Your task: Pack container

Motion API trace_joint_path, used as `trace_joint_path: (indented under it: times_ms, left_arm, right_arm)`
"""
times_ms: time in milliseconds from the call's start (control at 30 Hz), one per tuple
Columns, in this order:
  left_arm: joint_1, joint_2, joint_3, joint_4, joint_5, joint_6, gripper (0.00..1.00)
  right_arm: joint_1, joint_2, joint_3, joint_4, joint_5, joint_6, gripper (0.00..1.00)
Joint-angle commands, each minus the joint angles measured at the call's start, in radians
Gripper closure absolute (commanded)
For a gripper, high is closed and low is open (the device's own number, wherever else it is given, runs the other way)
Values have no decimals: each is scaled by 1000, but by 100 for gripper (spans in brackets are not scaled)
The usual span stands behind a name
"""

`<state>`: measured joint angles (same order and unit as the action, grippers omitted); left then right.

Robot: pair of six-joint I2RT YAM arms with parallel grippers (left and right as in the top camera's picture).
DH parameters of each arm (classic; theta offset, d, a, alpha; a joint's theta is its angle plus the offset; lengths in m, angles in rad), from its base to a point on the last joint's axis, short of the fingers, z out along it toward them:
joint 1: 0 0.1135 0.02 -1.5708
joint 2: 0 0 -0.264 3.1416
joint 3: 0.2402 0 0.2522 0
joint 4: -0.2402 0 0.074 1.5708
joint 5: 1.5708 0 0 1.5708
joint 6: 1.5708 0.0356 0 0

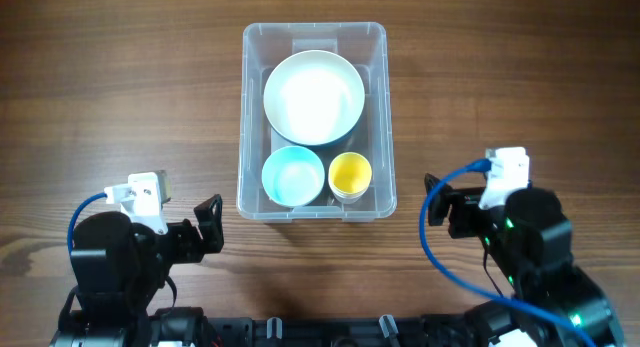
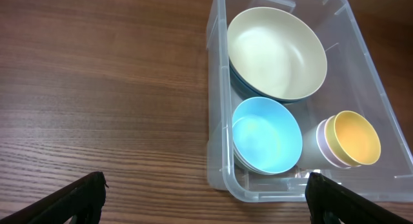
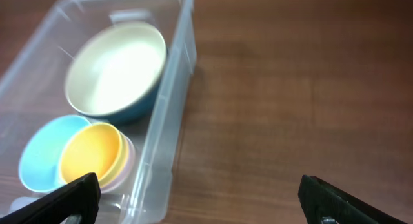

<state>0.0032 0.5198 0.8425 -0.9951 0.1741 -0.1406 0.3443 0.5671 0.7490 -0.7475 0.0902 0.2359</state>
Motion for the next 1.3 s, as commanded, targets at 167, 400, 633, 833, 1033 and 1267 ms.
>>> trace_joint_path:
  times_ms: [167, 400, 633, 833, 1033, 1267]
  left_arm:
    - [5, 4, -8, 2, 8, -10, 0]
    - [5, 4, -8, 2, 8, -10, 0]
    - [5, 4, -8, 2, 8, -10, 0]
    - [5, 4, -8, 2, 8, -10, 0]
    - [5, 4, -8, 2, 8, -10, 0]
    - [5, 4, -8, 2, 8, -10, 0]
  right_arm:
    - [-53, -300, -233, 157, -93, -266, 0]
    - [-172, -483, -444, 409, -253, -392, 0]
    - [-232, -564, -546, 597, -253, -446, 0]
    - [-300, -564, -716, 933, -214, -434, 0]
    - [-306, -564, -744, 892, -117, -386, 0]
    - [-306, -564, -744, 753, -196, -296, 0]
